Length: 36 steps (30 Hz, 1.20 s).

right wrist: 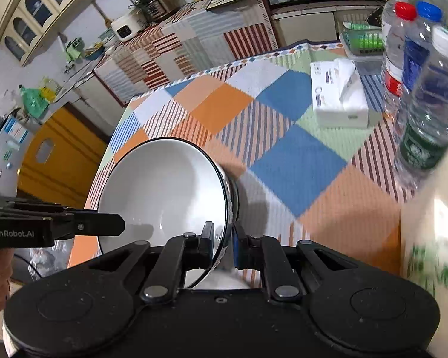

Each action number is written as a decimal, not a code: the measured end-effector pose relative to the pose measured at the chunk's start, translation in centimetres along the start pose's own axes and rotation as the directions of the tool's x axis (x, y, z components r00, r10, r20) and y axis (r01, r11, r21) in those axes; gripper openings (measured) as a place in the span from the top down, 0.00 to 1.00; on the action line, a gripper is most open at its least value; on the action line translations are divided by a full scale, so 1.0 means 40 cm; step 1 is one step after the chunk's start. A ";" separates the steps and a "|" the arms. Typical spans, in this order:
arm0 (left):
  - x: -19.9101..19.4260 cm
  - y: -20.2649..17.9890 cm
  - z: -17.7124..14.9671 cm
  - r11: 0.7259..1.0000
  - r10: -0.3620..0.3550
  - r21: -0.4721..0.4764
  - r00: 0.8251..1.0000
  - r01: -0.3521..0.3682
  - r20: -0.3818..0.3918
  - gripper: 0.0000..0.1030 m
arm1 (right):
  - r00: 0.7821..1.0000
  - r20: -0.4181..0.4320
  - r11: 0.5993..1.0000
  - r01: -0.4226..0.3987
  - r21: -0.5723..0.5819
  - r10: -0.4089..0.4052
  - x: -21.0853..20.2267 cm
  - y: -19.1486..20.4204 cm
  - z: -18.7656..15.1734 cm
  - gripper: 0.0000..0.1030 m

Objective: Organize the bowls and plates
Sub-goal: 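Lift the bowl stack with both grippers and carry it toward the plate stack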

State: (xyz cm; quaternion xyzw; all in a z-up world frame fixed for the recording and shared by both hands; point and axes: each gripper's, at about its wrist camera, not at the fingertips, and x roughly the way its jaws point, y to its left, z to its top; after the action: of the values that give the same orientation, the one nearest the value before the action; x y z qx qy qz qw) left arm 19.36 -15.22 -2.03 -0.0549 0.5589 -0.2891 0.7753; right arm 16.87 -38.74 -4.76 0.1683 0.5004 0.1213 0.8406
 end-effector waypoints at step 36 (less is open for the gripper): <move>0.174 0.016 -0.150 0.999 0.020 -0.033 0.957 -0.031 -0.290 0.89 | 0.959 0.037 0.867 0.271 -0.419 -0.282 0.064 0.107 -0.246 0.83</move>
State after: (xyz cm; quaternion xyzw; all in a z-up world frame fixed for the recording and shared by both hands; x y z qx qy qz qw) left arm 15.67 -16.80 -10.30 -0.0190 0.6724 -0.2736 0.6875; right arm 9.24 -32.28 -9.45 -0.0912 0.4922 0.1067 0.8591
